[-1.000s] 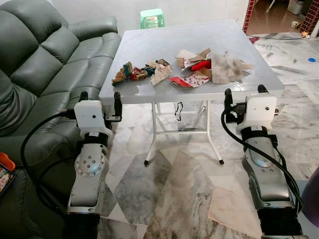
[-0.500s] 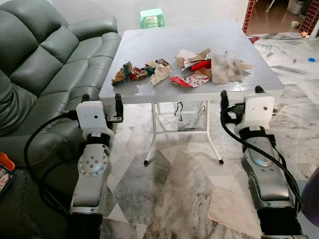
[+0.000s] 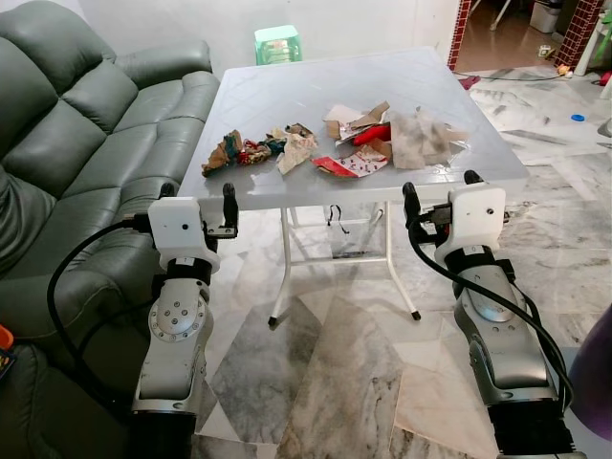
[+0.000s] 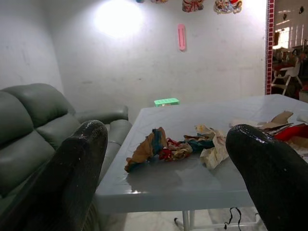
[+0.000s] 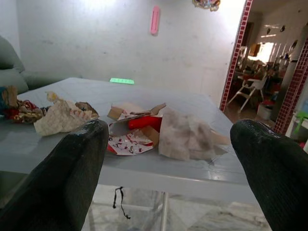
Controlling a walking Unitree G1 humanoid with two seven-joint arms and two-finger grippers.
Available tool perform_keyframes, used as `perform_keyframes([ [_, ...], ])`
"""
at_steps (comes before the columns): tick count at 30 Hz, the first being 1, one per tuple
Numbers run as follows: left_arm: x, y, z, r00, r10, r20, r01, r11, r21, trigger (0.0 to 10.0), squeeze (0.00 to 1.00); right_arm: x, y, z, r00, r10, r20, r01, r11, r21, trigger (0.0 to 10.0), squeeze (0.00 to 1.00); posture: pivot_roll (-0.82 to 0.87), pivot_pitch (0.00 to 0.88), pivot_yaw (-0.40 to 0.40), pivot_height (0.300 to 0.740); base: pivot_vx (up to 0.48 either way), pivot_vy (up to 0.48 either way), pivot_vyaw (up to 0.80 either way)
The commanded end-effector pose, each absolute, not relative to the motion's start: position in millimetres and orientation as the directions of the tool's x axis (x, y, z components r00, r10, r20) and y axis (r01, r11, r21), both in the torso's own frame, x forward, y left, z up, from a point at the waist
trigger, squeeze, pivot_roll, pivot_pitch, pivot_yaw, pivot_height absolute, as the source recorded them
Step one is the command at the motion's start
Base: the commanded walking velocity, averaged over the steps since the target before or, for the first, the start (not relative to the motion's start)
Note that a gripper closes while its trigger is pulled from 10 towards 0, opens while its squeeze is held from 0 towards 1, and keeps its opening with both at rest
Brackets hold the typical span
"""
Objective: Picking trash to rubbish bin
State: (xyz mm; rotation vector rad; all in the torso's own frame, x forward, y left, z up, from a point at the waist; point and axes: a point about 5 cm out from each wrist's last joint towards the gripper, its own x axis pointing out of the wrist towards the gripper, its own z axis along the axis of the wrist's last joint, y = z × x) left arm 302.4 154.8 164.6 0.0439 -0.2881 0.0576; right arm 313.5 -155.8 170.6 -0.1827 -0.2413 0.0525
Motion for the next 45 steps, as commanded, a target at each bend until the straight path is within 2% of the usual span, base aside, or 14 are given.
perform_keyframes([
  [1,303,158,163,0.961,0.057,0.272,-0.069,0.997,0.037,10.0,0.0,314,-154,172,0.97,0.082,0.231,-0.041,0.983,-0.177,10.0,0.0,-0.04,0.032,0.071,0.74,0.39,0.0,0.0],
  [12,304,156,160,0.964,0.055,0.26,-0.066,0.997,0.034,10.0,0.0,315,-152,172,0.968,0.102,0.23,-0.057,0.979,-0.194,10.0,0.0,-0.05,0.015,0.061,0.74,0.379,0.0,0.0],
  [20,302,142,158,0.957,0.072,0.279,-0.075,0.997,0.002,10.0,0.0,318,-153,177,0.961,0.155,0.23,-0.101,0.968,-0.231,10.0,0.0,-0.06,0.0,0.004,0.74,0.0,0.0,0.0],
  [22,299,139,155,0.958,0.085,0.275,-0.085,0.996,-0.014,10.0,0.0,319,-152,180,0.958,0.171,0.23,-0.117,0.966,-0.231,10.0,0.0,-0.06,0.001,-0.03,0.74,0.0,0.0,0.0],
  [25,297,135,152,0.959,0.07,0.275,-0.07,0.998,-0.01,10.0,0.0,321,-144,183,0.95,0.212,0.228,-0.155,0.958,-0.241,10.0,0.0,-0.07,0.004,-0.041,0.74,0.0,0.0,0.0],
  [32,295,132,139,0.97,0.001,0.244,-0.004,1.0,0.01,10.0,0.0,318,-140,181,0.946,0.235,0.225,-0.179,0.953,-0.244,10.0,0.0,-0.11,0.0,-0.028,0.74,0.0,0.0,0.0],
  [35,302,132,144,0.965,-0.023,0.263,0.019,1.0,0.019,10.0,0.0,318,-143,171,0.961,0.195,0.194,-0.154,0.966,-0.207,10.0,0.0,-0.08,0.0,-0.054,0.74,0.0,0.0,0.0],
  [40,300,136,156,0.952,0.031,0.304,-0.026,0.999,-0.019,10.0,0.0,315,-130,170,0.951,0.236,0.198,-0.194,0.959,-0.207,10.0,0.0,-0.05,0.0,-0.059,0.74,0.0,0.0,0.0],
  [45,298,134,154,0.952,0.012,0.307,-0.015,1.0,0.006,10.0,0.0,319,-122,165,0.949,0.242,0.203,-0.2,0.958,-0.207,10.0,0.0,-0.01,0.0,-0.054,0.74,0.0,0.0,0.0],
])
